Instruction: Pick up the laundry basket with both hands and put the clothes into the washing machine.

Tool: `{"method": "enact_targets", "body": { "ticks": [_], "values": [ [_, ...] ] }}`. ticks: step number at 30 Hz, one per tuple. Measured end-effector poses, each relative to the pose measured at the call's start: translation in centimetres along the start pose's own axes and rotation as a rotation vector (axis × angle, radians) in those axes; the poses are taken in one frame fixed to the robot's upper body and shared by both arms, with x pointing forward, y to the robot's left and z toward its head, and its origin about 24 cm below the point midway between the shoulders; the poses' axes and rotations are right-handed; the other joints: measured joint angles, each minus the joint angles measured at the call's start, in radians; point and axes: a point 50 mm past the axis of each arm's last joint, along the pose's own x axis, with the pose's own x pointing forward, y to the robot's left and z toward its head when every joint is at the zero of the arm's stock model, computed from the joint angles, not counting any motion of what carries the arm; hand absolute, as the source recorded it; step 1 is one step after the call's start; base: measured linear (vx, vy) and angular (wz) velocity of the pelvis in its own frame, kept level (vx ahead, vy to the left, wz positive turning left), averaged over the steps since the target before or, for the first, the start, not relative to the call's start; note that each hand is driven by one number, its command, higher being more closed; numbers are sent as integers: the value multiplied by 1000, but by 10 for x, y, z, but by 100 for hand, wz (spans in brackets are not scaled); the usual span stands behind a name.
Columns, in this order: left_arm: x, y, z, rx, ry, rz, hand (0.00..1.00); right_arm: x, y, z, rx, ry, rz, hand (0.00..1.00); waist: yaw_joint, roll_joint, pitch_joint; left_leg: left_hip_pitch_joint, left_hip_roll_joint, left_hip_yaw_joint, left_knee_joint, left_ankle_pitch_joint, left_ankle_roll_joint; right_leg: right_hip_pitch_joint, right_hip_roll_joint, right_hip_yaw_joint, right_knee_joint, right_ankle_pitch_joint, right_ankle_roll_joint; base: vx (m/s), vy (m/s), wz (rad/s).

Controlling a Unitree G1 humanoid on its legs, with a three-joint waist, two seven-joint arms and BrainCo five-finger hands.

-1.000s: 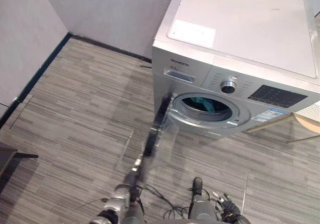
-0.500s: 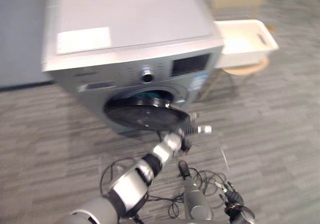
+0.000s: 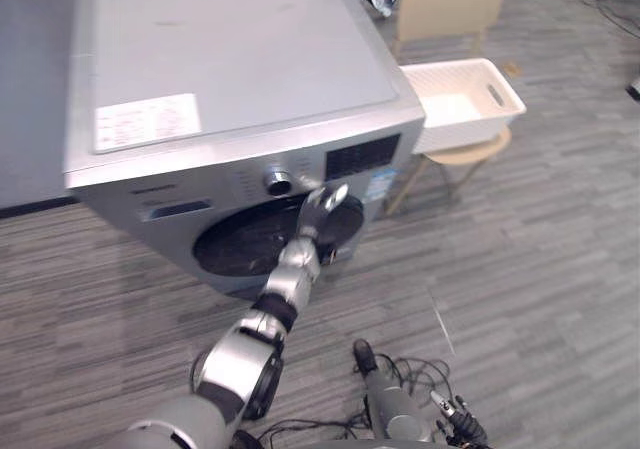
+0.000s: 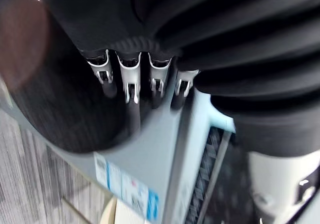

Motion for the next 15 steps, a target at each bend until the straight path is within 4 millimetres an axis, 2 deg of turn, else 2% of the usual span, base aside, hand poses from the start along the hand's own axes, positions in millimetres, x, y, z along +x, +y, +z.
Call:
{"method": "enact_targets", "body": {
  "ticks": [1, 2, 4, 5, 6, 9, 11, 13, 15],
  "values": [
    [-7, 7, -13, -13, 32, 18, 0, 0, -1, -2, 2, 8, -4, 0, 2, 3, -2, 11, -5, -19, 0, 0, 0, 18, -8, -26, 0, -6, -4, 19, 30, 68],
    [-19, 19, -36, -26, 89, 48, 0, 0, -3, -3, 5, 14, -13, 0, 18, 13, -7, 14, -11, -48, 0, 1, 1, 41, -17, -52, 0, -10, -5, 34, 56, 84],
    [-63, 51, -95, -6, 264, 110, 0, 0, -13, -2, 19, 22, -54, 0, 40, 36, -31, 9, -36, -125, 0, 0, 3, 95, -51, -112, -4, -41, 17, 37, 60, 96],
    [-74, 58, -107, 7, 308, 112, 0, 1, -15, -1, 20, 25, -62, 0, 49, 40, -33, 8, -45, -142, 0, -3, 8, 110, -62, -128, -5, -51, 20, 29, 46, 89],
    [-96, 73, -128, 42, 387, 117, 0, 2, -17, 0, 14, 32, -71, 0, 61, 49, -39, 2, -58, -178, 0, -3, 9, 130, -78, -159, -8, -63, 29, 22, 38, 73],
    [-138, 101, -158, 76, 534, 135, 0, 4, -18, 1, 9, 47, -79, 0, 93, 58, -44, 1, -69, -251, 0, -1, 12, 195, -97, -227, -22, -63, 29, 12, 24, 78],
    [-166, 122, -175, 50, 628, 213, 0, 3, -22, -3, 6, 70, -100, 0, 109, 57, -49, 1, -70, -335, 0, 5, 20, 260, -101, -308, -24, -65, 31, 9, -2, 97],
    [-181, 135, -182, 70, 689, 262, 0, 2, -29, -6, 0, 93, -123, 0, 132, 55, -51, 2, -71, -381, 0, 11, 28, 298, -101, -354, -23, -74, 31, -5, -17, 87],
    [-200, 151, -190, 85, 750, 330, 0, 2, -31, -8, -8, 116, -137, 0, 134, 51, -50, -1, -70, -442, 15, 16, 34, 335, -103, -402, 7, -110, 30, -23, -31, 81]
  ]
}}
